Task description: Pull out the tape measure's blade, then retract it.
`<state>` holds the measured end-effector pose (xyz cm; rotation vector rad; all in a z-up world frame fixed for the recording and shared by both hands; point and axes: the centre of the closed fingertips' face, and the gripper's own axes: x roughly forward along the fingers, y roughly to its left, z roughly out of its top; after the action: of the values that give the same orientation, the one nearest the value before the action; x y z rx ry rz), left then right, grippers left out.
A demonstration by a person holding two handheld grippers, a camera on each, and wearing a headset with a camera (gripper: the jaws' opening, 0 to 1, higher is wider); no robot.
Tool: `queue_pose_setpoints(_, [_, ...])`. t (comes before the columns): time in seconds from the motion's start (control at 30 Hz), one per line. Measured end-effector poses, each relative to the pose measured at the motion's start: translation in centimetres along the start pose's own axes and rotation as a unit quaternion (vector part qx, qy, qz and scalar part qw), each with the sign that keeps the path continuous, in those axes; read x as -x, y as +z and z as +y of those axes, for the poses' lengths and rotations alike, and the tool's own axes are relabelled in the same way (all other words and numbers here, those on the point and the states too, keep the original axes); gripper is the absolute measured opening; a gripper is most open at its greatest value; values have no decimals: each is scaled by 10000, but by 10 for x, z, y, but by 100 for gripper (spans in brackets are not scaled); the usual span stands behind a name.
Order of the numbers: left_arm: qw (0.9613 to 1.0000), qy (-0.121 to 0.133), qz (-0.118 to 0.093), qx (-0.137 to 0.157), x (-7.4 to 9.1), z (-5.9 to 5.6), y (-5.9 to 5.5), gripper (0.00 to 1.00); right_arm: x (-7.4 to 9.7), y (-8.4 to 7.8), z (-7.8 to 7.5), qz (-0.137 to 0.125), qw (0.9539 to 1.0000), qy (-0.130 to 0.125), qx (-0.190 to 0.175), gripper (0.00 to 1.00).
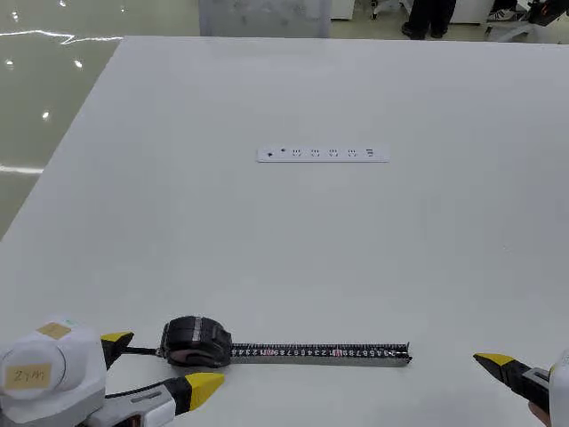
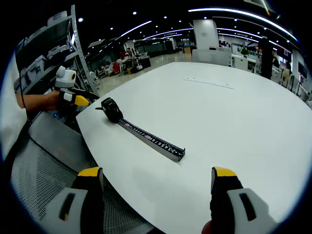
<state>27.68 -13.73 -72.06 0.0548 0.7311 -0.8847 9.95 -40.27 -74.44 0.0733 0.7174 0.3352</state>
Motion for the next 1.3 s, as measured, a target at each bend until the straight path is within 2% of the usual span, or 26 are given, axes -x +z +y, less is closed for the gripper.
queue_pose_setpoints(0.23, [9994,86,-33,337,-11,4,3,83,-2,0,-1,-11,10000,17,-25,92])
queue_pose_setpoints(0.43, [9988,98,-7,484,-20,-2,3,82,-4,0,-1,-21,10000,38,-37,92])
queue_pose_setpoints(0.5, [9985,24,14,555,-24,-6,3,82,-4,-1,-1,-14,10000,41,-40,92])
queue_pose_setpoints(0.6, [9984,54,44,557,-29,-8,3,82,-5,-1,-2,-18,10000,51,-47,92])
queue_pose_setpoints(0.9, [9973,261,130,672,-41,-3,-4,81,-5,-2,-5,1,10000,56,-62,92])
queue_pose_setpoints(1.3, [9961,368,197,772,-50,2,-9,81,-9,-3,-5,15,9999,113,-44,92])
